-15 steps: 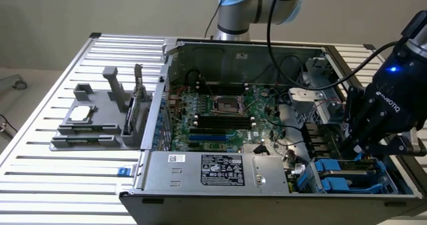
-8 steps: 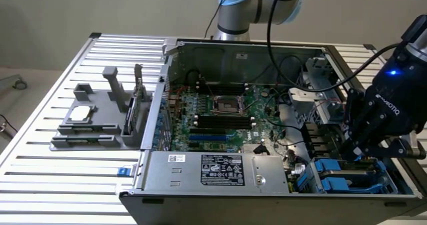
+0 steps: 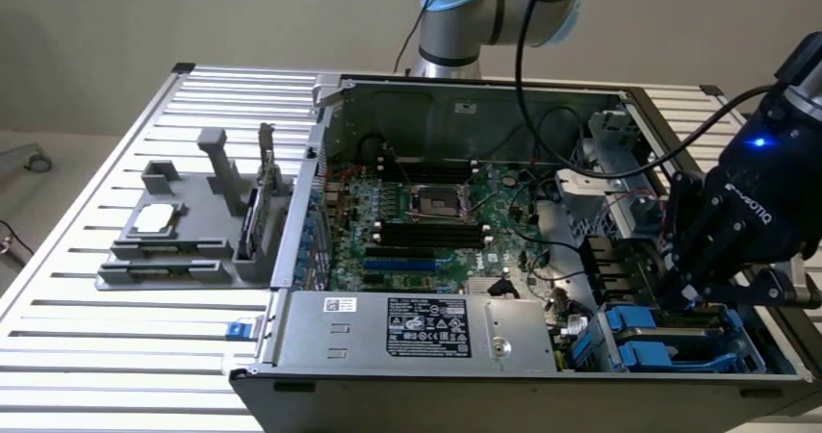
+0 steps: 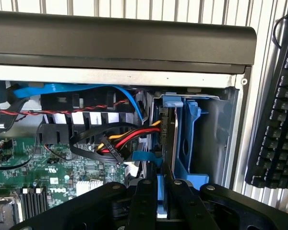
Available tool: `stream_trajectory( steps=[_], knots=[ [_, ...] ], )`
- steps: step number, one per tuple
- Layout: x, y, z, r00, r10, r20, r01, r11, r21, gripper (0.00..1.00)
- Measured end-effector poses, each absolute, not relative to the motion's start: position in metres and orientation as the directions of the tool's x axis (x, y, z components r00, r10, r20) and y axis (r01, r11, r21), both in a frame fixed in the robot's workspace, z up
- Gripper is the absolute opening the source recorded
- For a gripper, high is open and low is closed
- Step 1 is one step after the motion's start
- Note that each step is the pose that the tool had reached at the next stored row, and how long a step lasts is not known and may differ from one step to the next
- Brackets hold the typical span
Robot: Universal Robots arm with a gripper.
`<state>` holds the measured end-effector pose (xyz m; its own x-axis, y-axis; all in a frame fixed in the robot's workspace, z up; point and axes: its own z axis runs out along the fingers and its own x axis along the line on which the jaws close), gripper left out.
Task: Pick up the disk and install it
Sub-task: 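Insert the second disk wire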
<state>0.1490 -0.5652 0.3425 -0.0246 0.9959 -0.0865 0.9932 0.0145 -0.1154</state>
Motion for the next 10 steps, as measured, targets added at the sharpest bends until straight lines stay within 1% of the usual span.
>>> stream_trajectory(
  steps=[10],
  knots=[
    [0.1505, -0.5670, 0.3408, -0.025, 0.996, -0.086, 0.993, 0.015, -0.115, 0.16]
  ],
)
